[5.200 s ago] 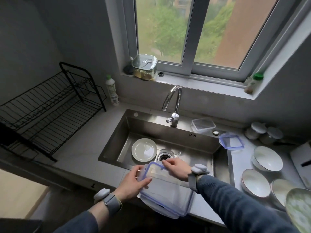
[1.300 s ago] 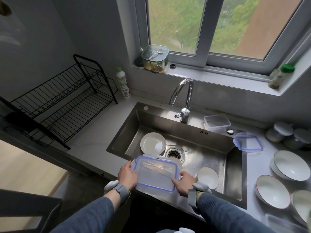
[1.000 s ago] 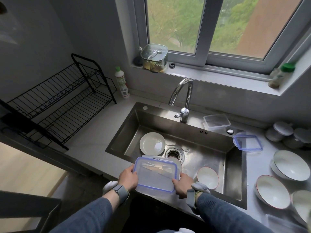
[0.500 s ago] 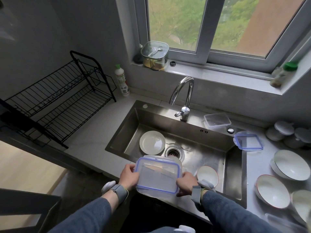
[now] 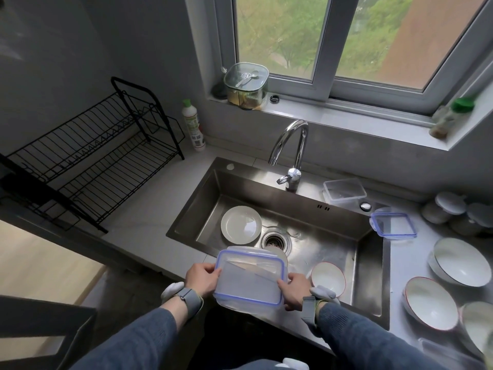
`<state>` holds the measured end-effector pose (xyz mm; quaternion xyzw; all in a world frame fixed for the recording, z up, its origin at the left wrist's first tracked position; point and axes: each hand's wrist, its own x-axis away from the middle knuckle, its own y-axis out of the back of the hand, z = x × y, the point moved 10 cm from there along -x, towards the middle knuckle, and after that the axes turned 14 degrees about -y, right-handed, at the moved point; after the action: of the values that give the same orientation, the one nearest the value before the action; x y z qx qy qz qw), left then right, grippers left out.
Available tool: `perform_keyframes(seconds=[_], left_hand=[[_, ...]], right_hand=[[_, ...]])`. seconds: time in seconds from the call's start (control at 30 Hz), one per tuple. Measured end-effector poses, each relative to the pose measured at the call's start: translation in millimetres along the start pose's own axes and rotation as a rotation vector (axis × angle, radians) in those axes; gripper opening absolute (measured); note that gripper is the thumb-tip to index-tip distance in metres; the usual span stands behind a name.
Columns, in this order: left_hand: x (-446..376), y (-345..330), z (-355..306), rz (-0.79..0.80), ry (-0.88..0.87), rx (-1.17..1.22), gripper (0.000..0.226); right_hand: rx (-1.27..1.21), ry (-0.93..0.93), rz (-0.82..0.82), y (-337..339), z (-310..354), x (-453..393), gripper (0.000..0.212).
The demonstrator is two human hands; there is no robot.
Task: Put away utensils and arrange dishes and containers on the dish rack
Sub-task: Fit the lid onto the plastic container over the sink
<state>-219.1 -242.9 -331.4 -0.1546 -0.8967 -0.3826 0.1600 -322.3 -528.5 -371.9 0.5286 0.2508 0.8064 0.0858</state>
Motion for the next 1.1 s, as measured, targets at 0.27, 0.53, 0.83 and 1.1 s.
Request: perform_keyframes(seconds=[0.27, 0.53, 0.83, 1.1], left_hand=[[-4.4, 2.5, 3.0, -0.051, 0.008, 0.136, 0.039], [1.7, -14.5, 21.3, -0.015, 0.134, 0.222, 0.047], [8.2, -14.3, 21.5, -0.058, 0.122, 0.233, 0.044], [17.2, -12.9, 18.4, -0.076, 0.117, 0.169, 0.047]], right_hand=[[-0.179, -0.086, 0.085, 10.3, 1.5, 30.5, 0.024], [-0.253, -0.141, 0.148, 11.7, -5.3, 37.3, 0.006], [-0.327, -0.124, 0.176, 11.9, -13.5, 33.7, 0.009], [-0.350, -0.138, 0.109, 14.1, -17.9, 36.5, 0.028]])
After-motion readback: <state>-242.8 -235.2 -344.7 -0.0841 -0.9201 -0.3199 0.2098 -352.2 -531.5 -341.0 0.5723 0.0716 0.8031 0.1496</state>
